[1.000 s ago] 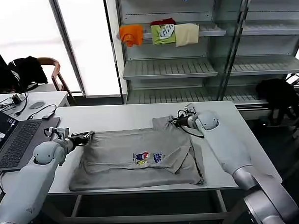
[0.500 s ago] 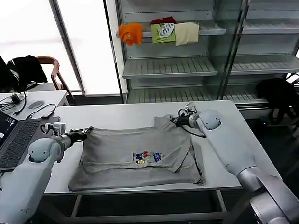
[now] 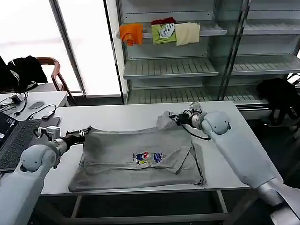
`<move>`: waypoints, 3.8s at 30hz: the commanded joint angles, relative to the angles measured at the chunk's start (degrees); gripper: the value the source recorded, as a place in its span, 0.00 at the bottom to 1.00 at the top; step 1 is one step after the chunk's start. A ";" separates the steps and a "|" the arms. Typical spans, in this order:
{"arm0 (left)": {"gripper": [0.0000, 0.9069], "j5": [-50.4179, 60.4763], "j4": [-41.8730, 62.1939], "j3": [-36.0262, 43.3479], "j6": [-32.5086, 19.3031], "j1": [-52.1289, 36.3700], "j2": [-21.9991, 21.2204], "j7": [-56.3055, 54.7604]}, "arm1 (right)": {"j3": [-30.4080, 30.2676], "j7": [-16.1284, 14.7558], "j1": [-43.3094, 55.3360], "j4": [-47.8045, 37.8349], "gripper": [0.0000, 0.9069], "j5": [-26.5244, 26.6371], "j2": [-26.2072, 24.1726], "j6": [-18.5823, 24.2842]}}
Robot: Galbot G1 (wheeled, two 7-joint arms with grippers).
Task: Fold and organize the clothes.
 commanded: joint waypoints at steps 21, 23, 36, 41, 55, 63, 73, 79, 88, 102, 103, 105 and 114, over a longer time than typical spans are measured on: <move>0.01 4.58 -29.85 -14.60 1.18 30.29 0.31 -15.21 | 13.17 3.19 -30.05 36.72 0.00 6.31 -18.79 0.31; 0.01 5.18 -29.92 -14.55 1.18 30.67 -0.14 -15.16 | 13.63 3.15 -30.71 37.32 0.00 6.32 -19.11 0.36; 0.02 8.25 -29.03 -11.79 -0.03 32.03 -2.34 -15.80 | 15.56 3.59 -36.23 38.34 0.00 4.85 -18.12 1.78; 0.02 9.11 -28.10 -11.61 0.07 32.12 -2.68 -17.40 | 15.83 4.02 -38.42 39.26 0.00 4.53 -18.14 2.03; 1.00 12.64 -28.55 -10.04 0.47 34.04 -0.57 -18.84 | 16.25 12.45 -44.06 41.25 1.00 -3.41 -16.52 -0.69; 1.00 12.68 -31.51 -10.67 0.99 35.22 2.36 -18.82 | 15.67 35.49 -46.53 43.01 1.00 -1.24 -15.52 -0.74; 1.00 10.92 -37.16 -15.42 0.84 39.58 2.61 -19.81 | 18.10 52.26 -51.19 49.94 1.00 2.32 -11.86 3.47; 1.00 10.93 -36.71 -15.90 -0.55 39.89 -0.23 -21.95 | 19.44 52.55 -53.65 54.86 1.00 1.84 -11.03 7.53; 1.00 6.79 -31.59 -12.40 -8.26 38.68 -8.42 -25.08 | 27.17 41.75 -60.18 49.73 1.00 1.33 -10.59 20.87; 1.00 2.86 -24.23 -15.23 -13.11 38.32 -14.63 -26.09 | 38.80 37.02 -66.31 45.04 1.00 11.71 -10.02 30.78; 1.00 2.73 -23.95 -15.23 -13.25 38.23 -14.63 -26.11 | 38.94 36.97 -66.52 44.90 1.00 11.70 -9.98 30.96; 1.00 1.57 -23.69 -15.17 -13.15 38.09 -14.75 -26.15 | 39.05 36.91 -66.92 44.76 1.00 11.68 -9.86 31.22; 0.40 0.59 -22.70 -13.52 -13.76 37.18 -16.50 -25.93 | 39.23 36.88 -67.56 44.88 1.00 11.49 -9.35 31.63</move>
